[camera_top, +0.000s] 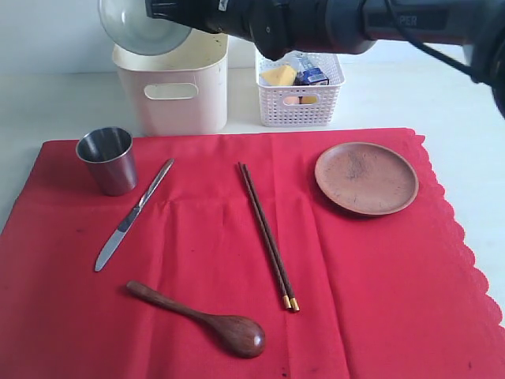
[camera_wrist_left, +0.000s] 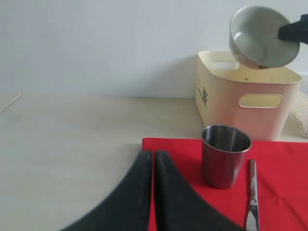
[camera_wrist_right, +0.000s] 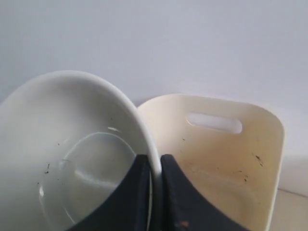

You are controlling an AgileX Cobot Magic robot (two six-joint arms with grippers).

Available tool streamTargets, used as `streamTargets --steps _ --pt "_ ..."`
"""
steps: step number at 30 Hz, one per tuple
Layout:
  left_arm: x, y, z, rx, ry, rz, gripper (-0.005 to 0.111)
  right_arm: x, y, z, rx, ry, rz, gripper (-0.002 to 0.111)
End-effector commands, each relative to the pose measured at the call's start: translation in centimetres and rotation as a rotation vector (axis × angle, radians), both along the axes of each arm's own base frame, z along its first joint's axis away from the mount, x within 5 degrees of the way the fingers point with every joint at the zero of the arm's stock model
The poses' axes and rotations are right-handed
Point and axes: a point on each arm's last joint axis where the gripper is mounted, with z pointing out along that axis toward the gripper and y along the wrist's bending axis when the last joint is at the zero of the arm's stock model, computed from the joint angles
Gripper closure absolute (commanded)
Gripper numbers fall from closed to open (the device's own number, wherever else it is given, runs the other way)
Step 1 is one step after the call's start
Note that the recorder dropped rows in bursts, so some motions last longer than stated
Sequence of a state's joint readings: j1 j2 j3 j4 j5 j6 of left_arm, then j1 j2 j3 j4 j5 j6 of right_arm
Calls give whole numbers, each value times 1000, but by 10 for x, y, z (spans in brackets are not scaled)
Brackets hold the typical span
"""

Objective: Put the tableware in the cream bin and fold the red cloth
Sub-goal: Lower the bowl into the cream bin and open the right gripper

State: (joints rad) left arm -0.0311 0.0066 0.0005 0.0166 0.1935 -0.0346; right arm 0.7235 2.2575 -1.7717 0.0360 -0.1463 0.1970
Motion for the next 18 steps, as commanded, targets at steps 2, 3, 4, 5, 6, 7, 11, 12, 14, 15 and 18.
streamTargets --steps 2,3,4,5,6,7,11,12,14,15,18 --pt "0 0 1 -7 -7 2 103 16 -3 -21 29 24 -40 108" --pt "0 0 1 -7 -7 2 103 16 -2 -25 24 29 -40 108" --pt "0 0 1 -7 -7 2 103 17 -2 -28 23 27 -40 108" --pt "0 0 1 -7 -7 2 103 17 -1 -31 18 30 -40 108" --pt "0 0 1 -7 -7 2 103 18 -1 -32 14 22 -38 108" --pt "0 0 1 -7 -7 2 103 18 -1 -34 16 20 -39 108" --pt "0 0 1 -7 -7 2 103 18 -1 -33 23 12 -39 108" --pt "0 0 1 -7 -7 2 103 18 -1 -32 27 6 -40 108" --pt "0 0 1 -7 -7 2 103 18 -1 -32 29 1 -39 108" --pt "0 0 1 -7 -7 2 103 18 -1 -32 29 1 -39 108" --pt "0 0 1 -7 -7 2 103 18 -1 -32 29 1 -39 108"
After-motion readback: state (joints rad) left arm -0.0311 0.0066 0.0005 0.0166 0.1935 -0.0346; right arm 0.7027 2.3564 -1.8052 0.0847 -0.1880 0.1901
